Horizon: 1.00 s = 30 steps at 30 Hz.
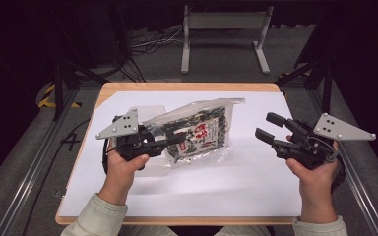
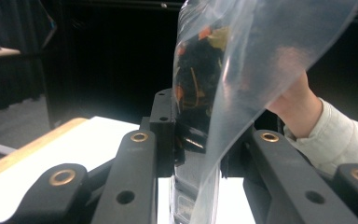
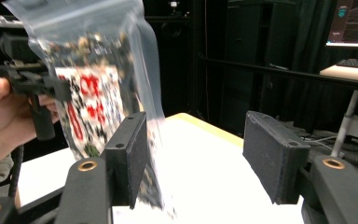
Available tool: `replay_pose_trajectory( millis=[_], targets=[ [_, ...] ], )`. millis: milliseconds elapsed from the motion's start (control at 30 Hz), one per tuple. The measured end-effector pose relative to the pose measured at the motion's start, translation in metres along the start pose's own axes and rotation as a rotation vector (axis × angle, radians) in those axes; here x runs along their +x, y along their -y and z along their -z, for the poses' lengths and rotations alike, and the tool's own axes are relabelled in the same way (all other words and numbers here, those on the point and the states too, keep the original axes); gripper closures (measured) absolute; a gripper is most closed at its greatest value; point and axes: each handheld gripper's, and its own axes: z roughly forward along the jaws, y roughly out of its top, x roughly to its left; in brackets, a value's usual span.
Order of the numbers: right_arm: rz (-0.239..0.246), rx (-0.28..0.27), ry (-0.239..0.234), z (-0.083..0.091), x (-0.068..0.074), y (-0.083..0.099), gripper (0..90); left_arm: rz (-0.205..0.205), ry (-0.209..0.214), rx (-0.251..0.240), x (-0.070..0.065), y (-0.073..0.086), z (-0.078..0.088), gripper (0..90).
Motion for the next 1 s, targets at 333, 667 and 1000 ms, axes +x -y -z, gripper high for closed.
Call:
replay_pose_trajectory(
  millis=[333,667,1000],
  targets=[
    [-0.026,0.0,0.05,0.008,-0.007,0.006,42.6,-0.003,-0.07,-0.05,0.01,-0.007,0.019,72.2],
    [-0.038,0.045,0.074,0.006,-0.014,0.014,42.6,-0.01,-0.192,-0.055,0.012,-0.009,0.029,72.3],
    [-0.046,0.061,0.088,0.006,-0.021,0.019,43.7,-0.02,-0.299,-0.064,0.016,-0.007,0.036,72.3]
  ],
)
